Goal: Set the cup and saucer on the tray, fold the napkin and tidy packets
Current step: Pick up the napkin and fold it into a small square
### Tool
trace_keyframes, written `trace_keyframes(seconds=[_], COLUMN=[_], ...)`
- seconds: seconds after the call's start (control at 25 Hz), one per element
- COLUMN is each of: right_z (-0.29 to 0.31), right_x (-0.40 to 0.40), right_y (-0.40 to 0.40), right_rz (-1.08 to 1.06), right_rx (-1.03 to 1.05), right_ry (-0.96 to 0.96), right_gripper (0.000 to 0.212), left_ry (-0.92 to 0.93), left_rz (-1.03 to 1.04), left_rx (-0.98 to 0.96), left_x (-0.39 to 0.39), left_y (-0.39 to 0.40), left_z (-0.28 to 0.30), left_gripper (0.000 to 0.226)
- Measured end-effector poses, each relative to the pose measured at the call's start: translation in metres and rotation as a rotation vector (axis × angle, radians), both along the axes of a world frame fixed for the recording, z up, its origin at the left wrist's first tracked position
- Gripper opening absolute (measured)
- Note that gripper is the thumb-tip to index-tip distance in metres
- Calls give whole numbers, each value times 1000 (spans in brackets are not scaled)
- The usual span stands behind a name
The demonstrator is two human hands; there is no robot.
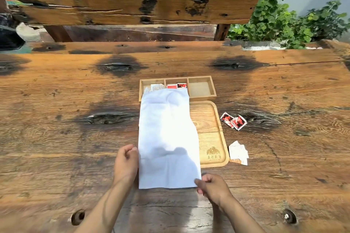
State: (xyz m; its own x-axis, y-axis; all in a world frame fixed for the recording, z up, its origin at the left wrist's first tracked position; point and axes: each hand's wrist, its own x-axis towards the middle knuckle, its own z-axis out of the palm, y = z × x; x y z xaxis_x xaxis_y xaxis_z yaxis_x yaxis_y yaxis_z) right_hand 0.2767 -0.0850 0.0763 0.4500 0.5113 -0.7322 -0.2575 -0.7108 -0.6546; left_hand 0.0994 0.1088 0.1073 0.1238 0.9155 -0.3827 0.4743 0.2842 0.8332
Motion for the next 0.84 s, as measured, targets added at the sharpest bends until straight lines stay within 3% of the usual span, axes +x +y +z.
trace_keyframes(seconds=[0.16, 0.28, 0.48, 0.76, 0.84], right_z=[1, 1, 5, 16, 22], right_x=[-4, -6, -4, -12, -16], right_y=[0, -2, -7, -17, -18], right_rz=[-86, -127, -173, -278, -315], right_rx=[5, -9, 8, 72, 148], right_ry=[52, 70, 109, 133, 137], right_gripper=[23, 27, 24, 13, 27], left_ry=[-94, -68, -167, -171, -220], left_rz=[10, -107, -50, -54, -72], left_rx=[-378, -462, -566, -436, -350], left_x=[-36, -38, -43, -55, -58], left_y=[-28, -39, -52, -58, -56], left_z=[-35, -34, -24, -7, -1], left_gripper=[13, 12, 10, 20, 32])
